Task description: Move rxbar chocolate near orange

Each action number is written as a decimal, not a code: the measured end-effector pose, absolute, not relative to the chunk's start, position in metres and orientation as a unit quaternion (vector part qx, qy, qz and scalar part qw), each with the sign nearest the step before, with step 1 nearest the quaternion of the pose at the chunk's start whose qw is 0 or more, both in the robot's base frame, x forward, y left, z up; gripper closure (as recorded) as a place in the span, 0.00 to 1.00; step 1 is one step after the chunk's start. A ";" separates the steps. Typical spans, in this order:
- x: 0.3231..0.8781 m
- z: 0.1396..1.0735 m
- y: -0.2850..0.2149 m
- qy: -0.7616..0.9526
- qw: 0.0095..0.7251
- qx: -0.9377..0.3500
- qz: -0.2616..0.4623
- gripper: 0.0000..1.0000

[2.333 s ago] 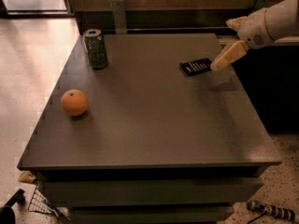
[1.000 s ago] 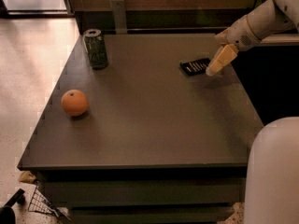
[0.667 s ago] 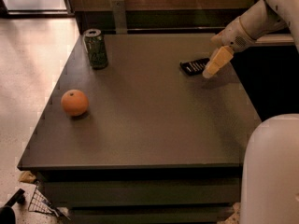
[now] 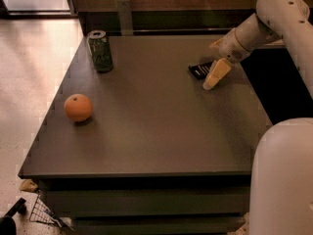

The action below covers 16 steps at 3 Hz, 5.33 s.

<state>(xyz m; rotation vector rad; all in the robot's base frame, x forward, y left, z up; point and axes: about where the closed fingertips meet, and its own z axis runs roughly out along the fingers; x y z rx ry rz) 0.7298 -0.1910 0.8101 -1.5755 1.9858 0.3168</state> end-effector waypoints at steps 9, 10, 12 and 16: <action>0.745 0.862 -0.164 0.721 0.330 -0.591 0.149 1.00; 0.743 0.887 -0.142 0.713 0.344 -0.592 0.153 1.00; 0.699 0.953 -0.086 0.730 0.364 -0.566 0.122 1.00; 0.606 0.892 -0.012 0.706 0.250 -0.625 0.218 1.00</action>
Offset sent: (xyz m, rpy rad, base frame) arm 0.0040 0.0007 -0.0113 0.0150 0.0180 0.0019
